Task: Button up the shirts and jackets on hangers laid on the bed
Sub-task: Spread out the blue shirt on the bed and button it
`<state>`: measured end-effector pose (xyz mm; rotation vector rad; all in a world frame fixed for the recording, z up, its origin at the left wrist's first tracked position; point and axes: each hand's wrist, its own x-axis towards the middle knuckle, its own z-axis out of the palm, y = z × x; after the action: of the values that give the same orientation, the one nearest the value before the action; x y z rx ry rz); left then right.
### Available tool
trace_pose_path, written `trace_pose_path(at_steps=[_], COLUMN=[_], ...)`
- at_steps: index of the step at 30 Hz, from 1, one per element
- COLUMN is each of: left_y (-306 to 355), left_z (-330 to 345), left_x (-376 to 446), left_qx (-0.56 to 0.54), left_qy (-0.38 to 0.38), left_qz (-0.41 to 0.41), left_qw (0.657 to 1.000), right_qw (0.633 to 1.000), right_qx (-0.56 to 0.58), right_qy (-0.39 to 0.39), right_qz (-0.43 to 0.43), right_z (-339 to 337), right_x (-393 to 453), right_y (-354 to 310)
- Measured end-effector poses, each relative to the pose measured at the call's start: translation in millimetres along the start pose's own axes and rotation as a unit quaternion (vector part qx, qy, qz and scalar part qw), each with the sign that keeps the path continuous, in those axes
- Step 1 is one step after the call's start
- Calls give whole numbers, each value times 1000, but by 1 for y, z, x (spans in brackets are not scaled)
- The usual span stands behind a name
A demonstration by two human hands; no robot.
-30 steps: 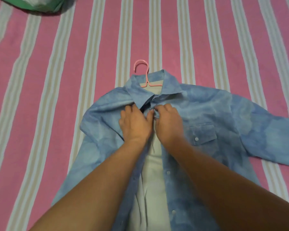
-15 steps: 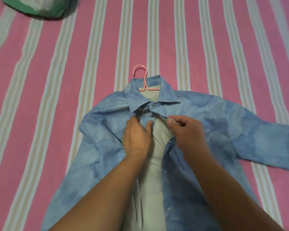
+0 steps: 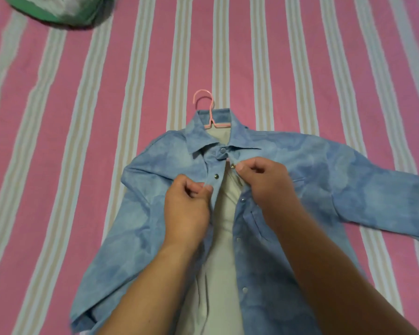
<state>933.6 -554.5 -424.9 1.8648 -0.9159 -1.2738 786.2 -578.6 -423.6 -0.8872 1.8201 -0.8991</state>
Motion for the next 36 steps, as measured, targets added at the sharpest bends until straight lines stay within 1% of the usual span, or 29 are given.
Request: trace_pose_path(at_steps=[2, 5, 7, 9, 11, 12, 13, 15, 17, 19, 20, 23, 25, 26, 27, 28, 29, 30, 31, 32, 33, 36], left_y=[2, 5, 9, 12, 9, 8, 6, 7, 4, -1, -3, -5, -4, -2, -1, 2, 5, 11, 15, 17, 18, 22], left_z=[-1, 0, -1, -1, -1, 0, 2, 4, 4, -1, -4, -13, -15, -15, -14, -12, -10, -7, -5, -3, -2, 0], left_x=[8, 17, 20, 23, 27, 28, 29, 28, 30, 32, 33, 31, 30, 29, 30, 31, 32, 31, 29, 27, 27, 22], left_qx=[-56, -143, -140, -93, 22, 85, 120, 110, 132, 195, 227, 321, 373, 388, 385, 352, 277, 174, 76, 12, -20, -95], left_qy=[-17, -103, -150, -147, -107, -77, -43, -10, -24, -36, -31, 9, 28, 30, 25, 1, -40, -86, -113, -120, -120, -131], left_qz=[-72, -181, -217, -212, -141, -89, -38, 30, 71, 133, 168, 280, 317, 321, 311, 271, 187, 79, -14, -74, -102, -151], left_qw=[996, 968, 954, 962, 984, 989, 991, 993, 988, 971, 959, 905, 872, 864, 869, 896, 942, 978, 991, 990, 987, 975], right_qw=[1000, 1000, 1000, 1000, 999, 999, 999, 998, 997, 996, 996, 997, 998, 999, 999, 1000, 1000, 1000, 999, 999, 999, 999], right_qx=[11, 10, 4, -1, 0, 3, 8, 17, 27, 33, 33, 25, 22, 22, 21, 20, 18, 16, 15, 14, 15, 28], right_qy=[-1, -2, -2, -7, -14, -19, -23, -25, -32, -37, -37, -29, -16, -9, -2, 5, 13, 22, 30, 35, 40, 42], right_qz=[-2, 12, 21, 27, 36, 42, 46, 55, 67, 78, 80, 72, 55, 43, 32, 23, 15, 9, 5, 4, 5, 13], right_z=[-1, -3, -4, -3, -1, 0, 2, 4, 3, 1, -1, -4, -2, 0, 2, 4, 6, 7, 9, 10, 11, 17], right_x=[-5, -8, -8, -7, -7, -6, -6, -4, -2, -2, -2, -4, -8, -10, -13, -16, -18, -20, -21, -22, -22, -24], right_y=[-1, 0, 2, 3, 4, 4, 5, 7, 8, 8, 8, 4, 1, 0, 0, -1, -1, -1, -1, -1, -1, 0])
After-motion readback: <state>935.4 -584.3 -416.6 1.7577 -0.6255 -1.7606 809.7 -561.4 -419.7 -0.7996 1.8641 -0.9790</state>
